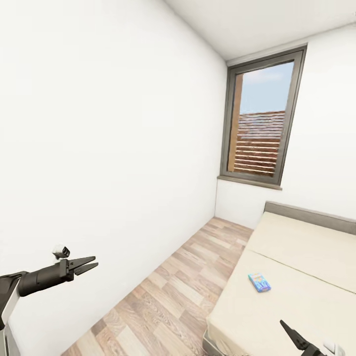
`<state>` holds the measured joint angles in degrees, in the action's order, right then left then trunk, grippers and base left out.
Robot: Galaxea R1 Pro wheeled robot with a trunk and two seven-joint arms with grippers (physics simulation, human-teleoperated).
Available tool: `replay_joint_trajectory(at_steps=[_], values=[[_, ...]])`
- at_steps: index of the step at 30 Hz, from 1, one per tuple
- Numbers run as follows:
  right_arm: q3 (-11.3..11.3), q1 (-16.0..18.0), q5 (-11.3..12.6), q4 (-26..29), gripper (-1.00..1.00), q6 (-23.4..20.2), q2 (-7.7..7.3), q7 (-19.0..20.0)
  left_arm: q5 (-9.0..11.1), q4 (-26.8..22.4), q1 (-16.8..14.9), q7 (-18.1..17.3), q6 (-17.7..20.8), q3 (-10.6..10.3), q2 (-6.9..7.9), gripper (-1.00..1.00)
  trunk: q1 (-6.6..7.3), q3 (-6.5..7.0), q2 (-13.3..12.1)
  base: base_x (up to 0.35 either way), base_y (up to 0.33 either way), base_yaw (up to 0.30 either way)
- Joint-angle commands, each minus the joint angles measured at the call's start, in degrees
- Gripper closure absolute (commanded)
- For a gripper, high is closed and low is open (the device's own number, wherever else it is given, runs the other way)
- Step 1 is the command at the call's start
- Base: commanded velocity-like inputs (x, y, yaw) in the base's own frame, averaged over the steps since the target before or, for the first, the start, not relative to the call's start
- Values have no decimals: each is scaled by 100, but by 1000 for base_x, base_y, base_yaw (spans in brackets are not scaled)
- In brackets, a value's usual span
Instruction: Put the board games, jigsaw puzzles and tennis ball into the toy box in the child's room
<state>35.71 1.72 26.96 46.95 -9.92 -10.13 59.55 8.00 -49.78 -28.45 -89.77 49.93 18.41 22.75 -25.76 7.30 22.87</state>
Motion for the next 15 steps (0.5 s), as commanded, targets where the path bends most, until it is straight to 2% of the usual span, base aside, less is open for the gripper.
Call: replay_joint_trajectory(at_steps=[1, 15], values=[[7, 3, 37, -6, -100, -58, -2, 22, -2, 2, 0, -23, 58, 5, 1, -100, -2, -12, 5, 0, 0, -105], [16, 3, 35, -33, -100, -58, -4, -77, 10, 4, 3, -23, -201, 20, 1, -100, -2, -122, 5, 0, 0, -169]])
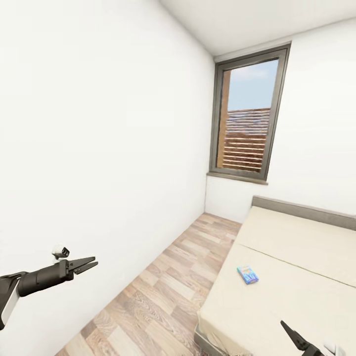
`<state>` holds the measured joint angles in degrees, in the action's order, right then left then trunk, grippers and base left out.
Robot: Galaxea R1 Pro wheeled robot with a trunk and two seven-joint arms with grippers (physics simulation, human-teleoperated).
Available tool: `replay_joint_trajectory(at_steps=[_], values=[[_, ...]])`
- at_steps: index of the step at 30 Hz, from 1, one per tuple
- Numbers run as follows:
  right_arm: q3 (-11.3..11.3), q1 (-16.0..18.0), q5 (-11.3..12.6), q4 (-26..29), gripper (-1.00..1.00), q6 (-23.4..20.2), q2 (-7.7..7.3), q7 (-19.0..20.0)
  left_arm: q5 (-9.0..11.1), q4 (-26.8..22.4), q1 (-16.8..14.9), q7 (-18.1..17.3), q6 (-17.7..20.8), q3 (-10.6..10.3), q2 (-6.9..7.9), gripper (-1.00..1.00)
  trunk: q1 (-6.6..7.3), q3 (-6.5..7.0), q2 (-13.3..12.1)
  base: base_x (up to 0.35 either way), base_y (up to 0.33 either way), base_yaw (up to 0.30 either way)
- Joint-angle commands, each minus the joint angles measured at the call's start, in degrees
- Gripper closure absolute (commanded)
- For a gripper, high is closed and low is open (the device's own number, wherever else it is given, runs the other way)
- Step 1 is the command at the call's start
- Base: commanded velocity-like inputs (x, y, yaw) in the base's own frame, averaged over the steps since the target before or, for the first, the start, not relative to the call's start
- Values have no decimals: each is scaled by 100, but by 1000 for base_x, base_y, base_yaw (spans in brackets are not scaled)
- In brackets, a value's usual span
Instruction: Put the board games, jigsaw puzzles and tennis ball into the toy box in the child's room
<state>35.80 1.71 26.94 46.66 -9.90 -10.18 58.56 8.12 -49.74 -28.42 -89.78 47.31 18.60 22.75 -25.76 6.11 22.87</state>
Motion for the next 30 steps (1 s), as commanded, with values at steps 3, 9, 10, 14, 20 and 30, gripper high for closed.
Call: replay_joint_trajectory(at_steps=[3, 9, 10, 14, 20, 30], values=[[10, 9, 48, 43, -100, -142, 5, -94, 12, -6, 2, -22, 48, 2, 1, -100, -2, -21, 5, 0, 0, -173], [31, 191, 70, 192, -100, -1100, 11, -229, 22, -7, 3, -22, 42, -6, -6, -100, -2, -31, 5, 0, 0, -48], [28, 352, 54, 244, -100, -1286, 26, -367, 22, -6, 3, -22, 42, -6, -7, -100, -2, -31, 5, 0, 0, -11], [-29, 883, 34, 333, -100, -1568, 89, -1209, 20, -4, 2, -22, 41, -6, -7, -100, -2, -32, 5, 0, 0, -5], [-563, 1574, 27, 460, -100, -1626, 118, -2392, -4, -1, 1, -19, -51, -1, -7, -100, -2, -32, 5, 0, 0, -1], [-1254, 1884, 231, 1003, -100, -1648, 74, -3075, -13, 1, 1, 72, -122, 6, -4, -100, -2, -32, 5, 0, 0, 0]])
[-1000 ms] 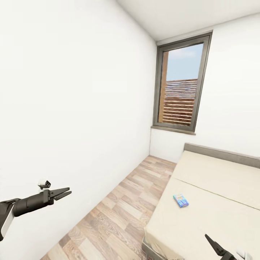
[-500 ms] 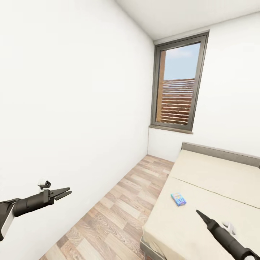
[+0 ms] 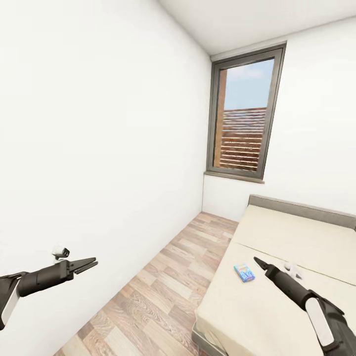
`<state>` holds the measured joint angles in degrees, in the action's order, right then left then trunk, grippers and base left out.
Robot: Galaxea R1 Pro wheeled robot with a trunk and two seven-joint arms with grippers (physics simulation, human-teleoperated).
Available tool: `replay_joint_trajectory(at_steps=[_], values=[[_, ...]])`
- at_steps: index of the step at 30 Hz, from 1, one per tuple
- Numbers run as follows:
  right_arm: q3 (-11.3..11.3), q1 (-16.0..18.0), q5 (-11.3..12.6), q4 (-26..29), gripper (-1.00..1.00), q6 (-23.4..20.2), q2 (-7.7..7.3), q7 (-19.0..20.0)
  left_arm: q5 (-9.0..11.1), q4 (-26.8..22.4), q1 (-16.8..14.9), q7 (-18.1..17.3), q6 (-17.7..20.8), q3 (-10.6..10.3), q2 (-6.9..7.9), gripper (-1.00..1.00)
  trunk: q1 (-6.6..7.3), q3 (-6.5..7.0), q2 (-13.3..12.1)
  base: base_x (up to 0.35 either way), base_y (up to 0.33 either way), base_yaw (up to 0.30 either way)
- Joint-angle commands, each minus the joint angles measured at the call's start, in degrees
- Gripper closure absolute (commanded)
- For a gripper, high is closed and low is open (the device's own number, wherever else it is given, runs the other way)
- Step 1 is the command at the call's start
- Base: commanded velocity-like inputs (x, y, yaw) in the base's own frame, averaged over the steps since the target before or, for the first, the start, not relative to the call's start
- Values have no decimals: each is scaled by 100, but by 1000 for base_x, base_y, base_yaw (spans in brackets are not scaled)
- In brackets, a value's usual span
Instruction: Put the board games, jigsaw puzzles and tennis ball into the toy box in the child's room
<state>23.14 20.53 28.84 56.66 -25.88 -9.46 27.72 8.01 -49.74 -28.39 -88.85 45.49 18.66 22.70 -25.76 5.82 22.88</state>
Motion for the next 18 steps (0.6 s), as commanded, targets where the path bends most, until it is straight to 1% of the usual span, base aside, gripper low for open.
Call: replay_joint_trajectory(at_steps=[1, 6, 10, 18], values=[[-12, 1, 77, 144, -100, -87, 12, 30, -1, 1, -2, 43, 59, 3, 3, -100, -2, -3, 4, 0, 0, 0], [-56, -6, 127, 361, -100, -139, 33, 69, 3, 0, -5, 208, 54, 22, 6, -100, -2, -3, 4, 0, 0, 0], [-64, -11, 136, 405, -100, -165, 38, 68, 12, 0, -2, 239, 50, 35, 6, -100, -2, -8, 4, 0, 0, -10], [-28, -14, 148, 425, -100, -337, 25, 76, 16, 0, -1, 253, 48, 41, 6, -100, -2, -58, 4, 0, 0, -125]])
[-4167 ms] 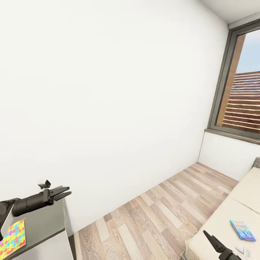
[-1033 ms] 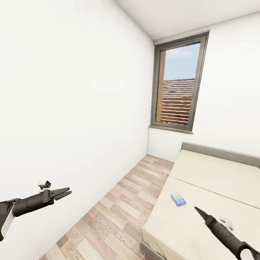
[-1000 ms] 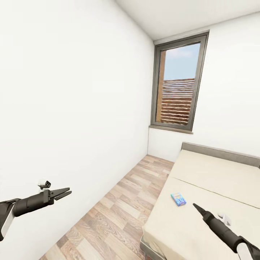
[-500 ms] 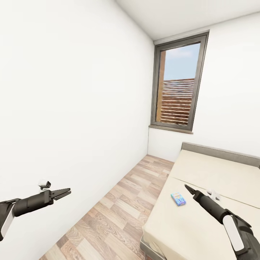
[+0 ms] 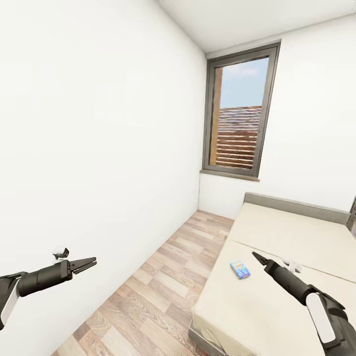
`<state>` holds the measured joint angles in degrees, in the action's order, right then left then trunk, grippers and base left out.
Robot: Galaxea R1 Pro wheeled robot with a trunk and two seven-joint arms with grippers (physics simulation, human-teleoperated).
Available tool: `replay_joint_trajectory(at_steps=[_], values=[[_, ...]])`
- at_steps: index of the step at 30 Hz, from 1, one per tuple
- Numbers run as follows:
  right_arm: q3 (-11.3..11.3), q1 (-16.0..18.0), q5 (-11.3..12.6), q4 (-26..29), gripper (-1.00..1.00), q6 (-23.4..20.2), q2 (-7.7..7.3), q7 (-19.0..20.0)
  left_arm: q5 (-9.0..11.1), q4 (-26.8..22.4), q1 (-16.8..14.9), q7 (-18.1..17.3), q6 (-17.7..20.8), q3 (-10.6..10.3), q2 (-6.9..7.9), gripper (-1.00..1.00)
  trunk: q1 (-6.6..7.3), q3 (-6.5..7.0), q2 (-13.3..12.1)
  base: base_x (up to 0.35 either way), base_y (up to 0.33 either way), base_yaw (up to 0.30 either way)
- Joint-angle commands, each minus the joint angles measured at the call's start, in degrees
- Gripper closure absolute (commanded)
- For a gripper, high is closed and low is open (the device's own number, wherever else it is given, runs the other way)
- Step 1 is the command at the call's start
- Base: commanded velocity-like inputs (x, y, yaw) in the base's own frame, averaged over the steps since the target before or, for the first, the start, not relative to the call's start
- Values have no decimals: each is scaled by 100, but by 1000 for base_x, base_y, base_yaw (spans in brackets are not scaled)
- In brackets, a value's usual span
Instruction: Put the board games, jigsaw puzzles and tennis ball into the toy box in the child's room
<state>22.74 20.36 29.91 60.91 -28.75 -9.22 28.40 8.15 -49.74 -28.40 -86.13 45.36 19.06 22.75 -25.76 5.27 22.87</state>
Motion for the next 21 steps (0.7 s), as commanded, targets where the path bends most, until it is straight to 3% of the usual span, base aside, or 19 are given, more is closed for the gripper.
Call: replay_joint_trajectory(at_steps=[1, 21], values=[[16, 4, 40, -2, -100, -59, 1, 8, 2, 0, 0, -19, 60, 1, 1, -100, -2, -11, 5, 0, 0, -157], [34, 4, 53, -33, -100, -78, -22, 8, 0, -1, 1, -12, 60, -4, 12, -100, -2, -173, 5, 0, 0, -171]])
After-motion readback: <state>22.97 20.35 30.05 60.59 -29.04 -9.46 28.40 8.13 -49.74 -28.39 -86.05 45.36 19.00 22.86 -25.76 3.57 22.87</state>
